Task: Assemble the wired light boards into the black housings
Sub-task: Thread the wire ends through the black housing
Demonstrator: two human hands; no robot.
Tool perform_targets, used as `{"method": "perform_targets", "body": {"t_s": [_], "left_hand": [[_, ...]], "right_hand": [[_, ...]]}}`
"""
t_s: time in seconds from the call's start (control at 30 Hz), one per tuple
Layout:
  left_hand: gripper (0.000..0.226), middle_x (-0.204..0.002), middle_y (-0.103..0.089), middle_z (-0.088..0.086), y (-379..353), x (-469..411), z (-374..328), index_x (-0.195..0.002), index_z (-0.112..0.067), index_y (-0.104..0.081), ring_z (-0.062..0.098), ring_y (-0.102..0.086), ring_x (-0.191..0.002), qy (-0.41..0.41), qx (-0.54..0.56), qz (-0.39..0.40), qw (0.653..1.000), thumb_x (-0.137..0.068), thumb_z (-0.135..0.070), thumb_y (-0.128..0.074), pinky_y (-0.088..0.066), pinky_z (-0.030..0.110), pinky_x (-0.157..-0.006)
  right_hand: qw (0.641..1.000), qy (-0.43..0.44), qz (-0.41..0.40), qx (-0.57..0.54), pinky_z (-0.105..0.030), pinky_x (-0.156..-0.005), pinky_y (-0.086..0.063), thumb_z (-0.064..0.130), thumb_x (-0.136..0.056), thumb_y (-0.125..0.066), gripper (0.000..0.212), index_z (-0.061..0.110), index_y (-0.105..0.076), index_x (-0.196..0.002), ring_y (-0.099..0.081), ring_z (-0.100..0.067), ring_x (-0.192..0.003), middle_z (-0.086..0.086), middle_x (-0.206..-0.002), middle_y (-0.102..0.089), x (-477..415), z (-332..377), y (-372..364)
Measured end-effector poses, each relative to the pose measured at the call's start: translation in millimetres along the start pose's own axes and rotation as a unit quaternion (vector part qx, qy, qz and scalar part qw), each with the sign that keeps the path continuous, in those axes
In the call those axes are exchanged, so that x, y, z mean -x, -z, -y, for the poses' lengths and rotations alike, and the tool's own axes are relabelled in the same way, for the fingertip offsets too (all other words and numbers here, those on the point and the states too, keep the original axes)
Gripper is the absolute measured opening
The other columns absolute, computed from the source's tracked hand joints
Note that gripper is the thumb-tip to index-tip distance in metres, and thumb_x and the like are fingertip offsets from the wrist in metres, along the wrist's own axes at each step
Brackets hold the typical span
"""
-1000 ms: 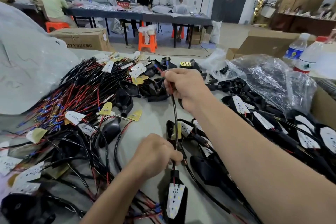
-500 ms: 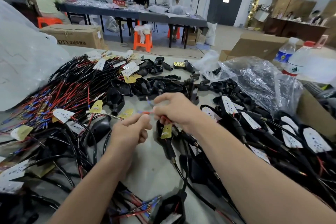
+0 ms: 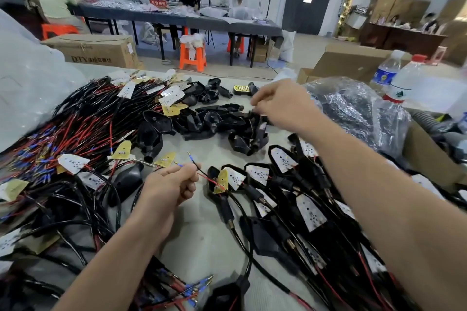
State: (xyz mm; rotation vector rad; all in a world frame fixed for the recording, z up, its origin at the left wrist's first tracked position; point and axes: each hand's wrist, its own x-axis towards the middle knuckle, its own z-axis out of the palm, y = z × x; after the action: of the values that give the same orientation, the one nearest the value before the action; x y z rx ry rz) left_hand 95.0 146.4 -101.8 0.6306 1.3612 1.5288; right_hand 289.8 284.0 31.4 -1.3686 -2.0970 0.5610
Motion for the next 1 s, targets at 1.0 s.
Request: {"method": "perform_targets", "body": {"t_s": [1.0], "left_hand": [[0.013, -0.062, -0.066, 0.008, -14.2, -4.0, 6.8, -0.09, 0.002, -0.072, 0.014, -0.053, -0.048, -0.005, -0.093, -0.045, 0.995, -0.097, -0.006, -0.064, -0.045, 0.023, -0.045]], "right_hand": [[0.907, -0.18, 0.196, 0.328, -0.021, -0.072, -0.044, -0.002, -0.093, -0.049, 0.049, 0.008, -0.058, -0.14, -0.062, -0.028, -0.104, -0.013, -0.127, -0.067, -58.2, -178.4, 26.7]]}}
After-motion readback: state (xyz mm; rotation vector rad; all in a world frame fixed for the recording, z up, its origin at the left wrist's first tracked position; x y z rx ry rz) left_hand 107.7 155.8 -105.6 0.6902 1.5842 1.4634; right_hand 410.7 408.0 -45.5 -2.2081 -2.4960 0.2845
